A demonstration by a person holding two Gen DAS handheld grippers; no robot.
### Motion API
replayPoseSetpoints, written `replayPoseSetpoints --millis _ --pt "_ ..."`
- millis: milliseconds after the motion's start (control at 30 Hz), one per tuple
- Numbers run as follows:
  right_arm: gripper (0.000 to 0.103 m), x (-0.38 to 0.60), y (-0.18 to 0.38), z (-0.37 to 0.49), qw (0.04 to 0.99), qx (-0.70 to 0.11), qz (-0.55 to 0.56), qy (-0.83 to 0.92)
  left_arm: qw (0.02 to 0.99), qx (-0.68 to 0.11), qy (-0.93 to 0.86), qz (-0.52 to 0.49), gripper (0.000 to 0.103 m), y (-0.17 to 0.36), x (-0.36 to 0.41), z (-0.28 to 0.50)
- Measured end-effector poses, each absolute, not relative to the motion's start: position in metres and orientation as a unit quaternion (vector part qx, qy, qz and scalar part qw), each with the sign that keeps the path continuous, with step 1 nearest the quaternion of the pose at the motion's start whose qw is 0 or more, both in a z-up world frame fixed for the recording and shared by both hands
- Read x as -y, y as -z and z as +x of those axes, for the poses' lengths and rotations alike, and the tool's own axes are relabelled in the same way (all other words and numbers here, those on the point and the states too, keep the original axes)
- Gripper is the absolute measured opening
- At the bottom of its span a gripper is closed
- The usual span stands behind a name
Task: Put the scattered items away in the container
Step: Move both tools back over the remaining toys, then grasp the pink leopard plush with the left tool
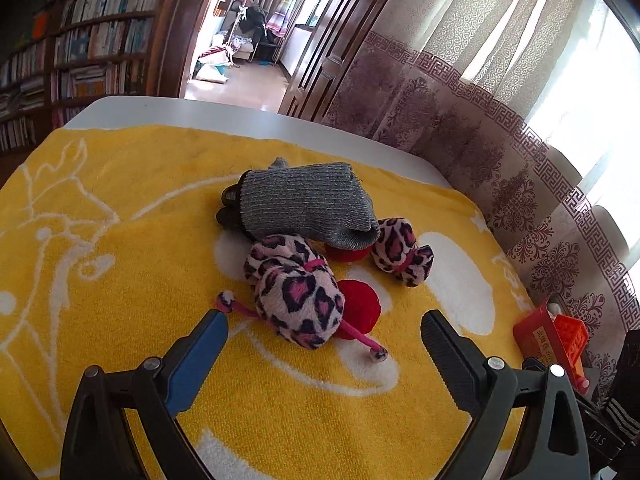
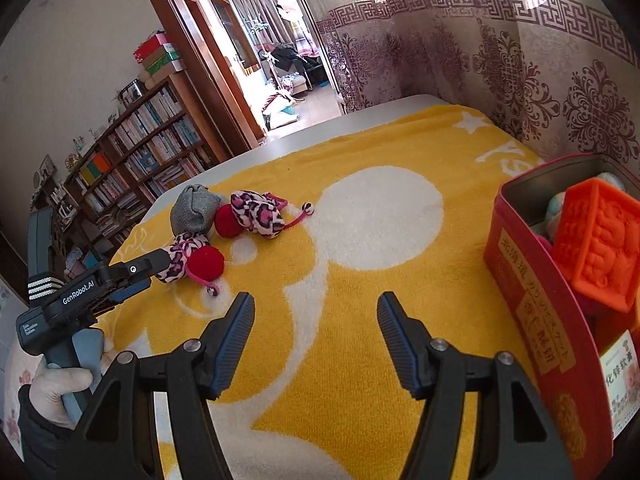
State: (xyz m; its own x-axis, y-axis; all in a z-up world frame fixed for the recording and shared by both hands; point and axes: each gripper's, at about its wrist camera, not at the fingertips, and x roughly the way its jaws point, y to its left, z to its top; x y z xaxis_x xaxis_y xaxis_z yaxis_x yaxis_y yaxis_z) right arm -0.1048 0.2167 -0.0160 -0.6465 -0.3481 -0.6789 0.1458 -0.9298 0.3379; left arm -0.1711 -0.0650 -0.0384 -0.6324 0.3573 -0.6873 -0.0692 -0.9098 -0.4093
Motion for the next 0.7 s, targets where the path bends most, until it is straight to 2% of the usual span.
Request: replayPoseSetpoints --millis 100,167,233,367,433,700 --pt "0.068 -0.219 0.019 -0.106 0.135 0.130 0.400 0.897 0.120 0.187 -0.881 -0.418 0.098 0.047 0.066 -0.181" --pt "0.068 -0.217 0.020 -0.106 0.135 0.127 0.400 0.898 0.118 0.200 -0.877 -0.420 0.094 0.052 0.067 -0.187" --pt "0.068 -0.215 0.021 -0.106 0.134 0.121 0.400 0.898 0.118 0.218 -0.870 -0.426 0.069 0.058 0.071 -0.192" --pt "0.068 -0.213 0.023 -0.106 0.132 0.118 0.402 0.898 0.121 0.238 -0.866 -0.422 0.062 0.063 0.080 -0.191" --pt "0.068 -0.213 0.024 -0.106 0.131 0.115 0.403 0.898 0.117 0.237 -0.869 -0.418 0.055 0.061 0.082 -0.189" --pt "0.068 -0.215 0.031 -0.110 0.132 0.122 0.415 0.892 0.099 0.218 -0.890 -0.387 0.053 0.039 0.092 -0.168"
